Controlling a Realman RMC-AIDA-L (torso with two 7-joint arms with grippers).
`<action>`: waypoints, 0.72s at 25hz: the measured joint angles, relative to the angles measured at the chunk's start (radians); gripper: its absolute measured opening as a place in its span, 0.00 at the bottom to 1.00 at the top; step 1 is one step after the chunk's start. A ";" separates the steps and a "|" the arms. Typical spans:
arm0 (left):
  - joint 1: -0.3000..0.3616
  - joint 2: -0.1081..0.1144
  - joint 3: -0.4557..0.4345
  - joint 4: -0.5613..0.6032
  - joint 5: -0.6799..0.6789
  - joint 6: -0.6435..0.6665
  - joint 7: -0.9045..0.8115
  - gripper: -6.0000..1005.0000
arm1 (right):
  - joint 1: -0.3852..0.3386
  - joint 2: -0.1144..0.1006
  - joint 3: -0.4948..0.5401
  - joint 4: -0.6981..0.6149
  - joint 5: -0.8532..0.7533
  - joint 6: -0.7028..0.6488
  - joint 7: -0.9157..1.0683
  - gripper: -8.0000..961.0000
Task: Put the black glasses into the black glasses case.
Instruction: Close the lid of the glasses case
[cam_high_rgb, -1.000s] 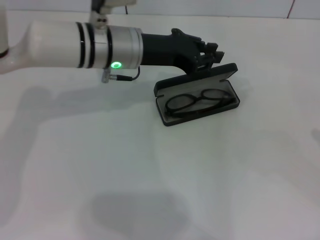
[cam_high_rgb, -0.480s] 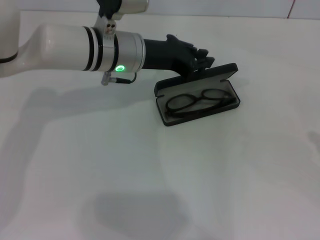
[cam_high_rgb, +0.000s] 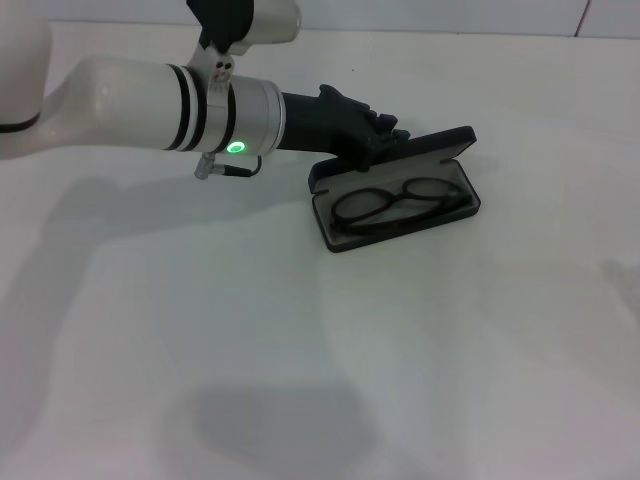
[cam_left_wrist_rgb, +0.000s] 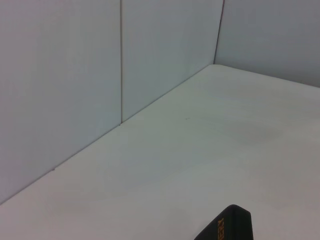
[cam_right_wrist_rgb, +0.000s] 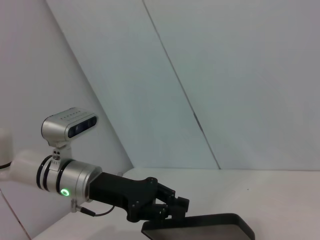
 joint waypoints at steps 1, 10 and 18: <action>-0.001 0.000 0.000 -0.001 0.000 -0.002 0.000 0.23 | 0.001 0.000 0.000 0.003 0.000 0.001 -0.002 0.01; -0.021 -0.002 0.021 -0.048 0.003 -0.006 -0.002 0.24 | 0.005 -0.001 0.001 0.035 -0.002 0.027 -0.026 0.01; -0.020 -0.004 0.064 -0.047 0.001 0.019 -0.012 0.24 | 0.006 -0.001 0.002 0.051 -0.002 0.036 -0.038 0.01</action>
